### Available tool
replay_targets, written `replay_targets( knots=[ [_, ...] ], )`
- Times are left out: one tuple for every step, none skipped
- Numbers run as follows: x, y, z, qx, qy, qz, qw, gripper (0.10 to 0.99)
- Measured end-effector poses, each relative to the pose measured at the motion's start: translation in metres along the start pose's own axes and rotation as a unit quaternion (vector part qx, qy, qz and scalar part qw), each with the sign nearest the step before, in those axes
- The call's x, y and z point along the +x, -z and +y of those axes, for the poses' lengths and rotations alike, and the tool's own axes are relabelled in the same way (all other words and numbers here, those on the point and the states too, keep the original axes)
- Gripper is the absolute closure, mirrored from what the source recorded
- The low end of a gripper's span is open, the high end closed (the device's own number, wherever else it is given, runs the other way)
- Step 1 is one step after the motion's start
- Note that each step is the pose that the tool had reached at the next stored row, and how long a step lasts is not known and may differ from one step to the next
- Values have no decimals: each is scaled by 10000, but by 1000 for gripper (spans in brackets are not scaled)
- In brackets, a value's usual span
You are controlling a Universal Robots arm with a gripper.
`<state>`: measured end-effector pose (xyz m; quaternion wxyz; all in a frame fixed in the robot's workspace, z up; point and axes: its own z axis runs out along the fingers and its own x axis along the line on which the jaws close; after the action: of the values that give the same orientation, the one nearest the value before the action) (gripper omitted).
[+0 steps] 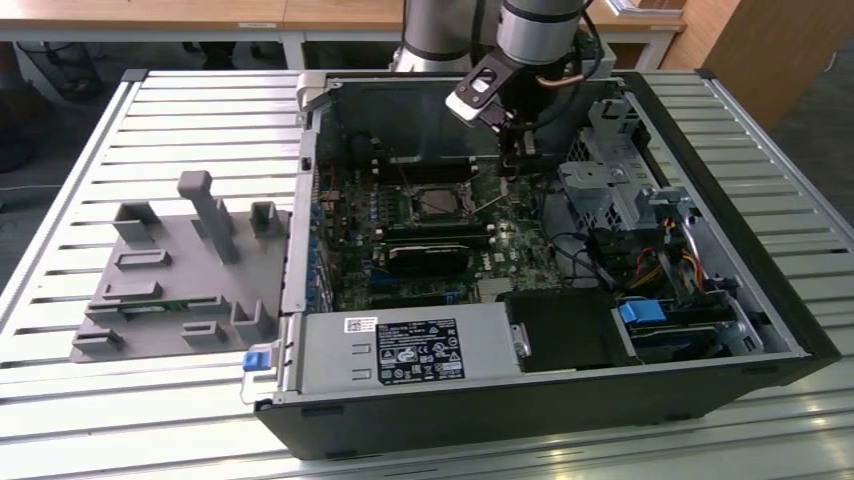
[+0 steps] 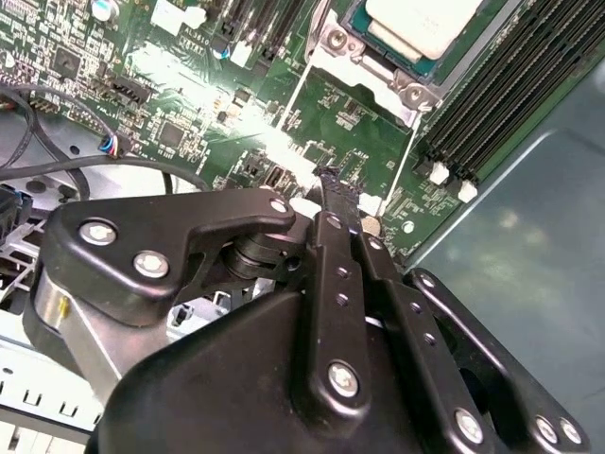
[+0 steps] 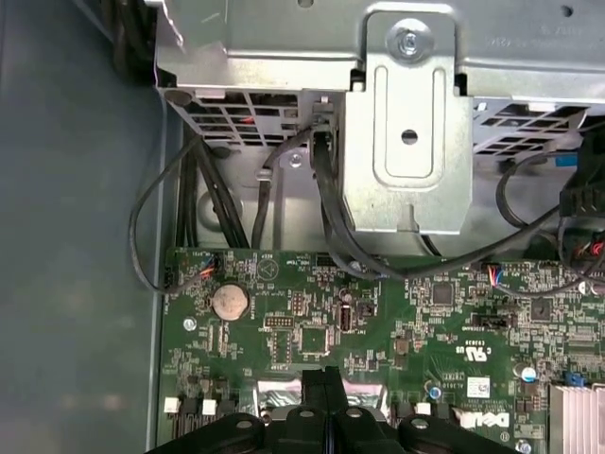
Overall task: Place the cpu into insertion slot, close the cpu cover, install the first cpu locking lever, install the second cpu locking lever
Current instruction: 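Close the cpu cover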
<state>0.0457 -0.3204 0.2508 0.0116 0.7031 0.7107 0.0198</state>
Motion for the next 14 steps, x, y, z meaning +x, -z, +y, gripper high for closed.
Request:
replay_targets(
  knots=[
    [1,-2,9,0,0,0,10000,980],
    [3,-4,19,0,0,0,10000,980],
    [6,-6,31,0,0,1,10000,980],
    [9,-8,44,0,0,1,10000,980],
    [12,-10,56,0,0,1,10000,980],
    [14,-11,68,0,0,0,10000,980],
    [16,-13,80,0,0,0,10000,980],
    [18,-15,92,0,0,0,10000,980],
    [20,-17,104,0,0,0,10000,980],
    [23,-20,117,0,0,0,10000,980],
    [26,-22,130,1,0,-1,10000,980],
    [29,-24,141,1,0,-1,10000,980],
    [32,-26,152,2,0,-3,10000,980],
    [34,-29,163,3,1,-5,10000,980]
  ],
)
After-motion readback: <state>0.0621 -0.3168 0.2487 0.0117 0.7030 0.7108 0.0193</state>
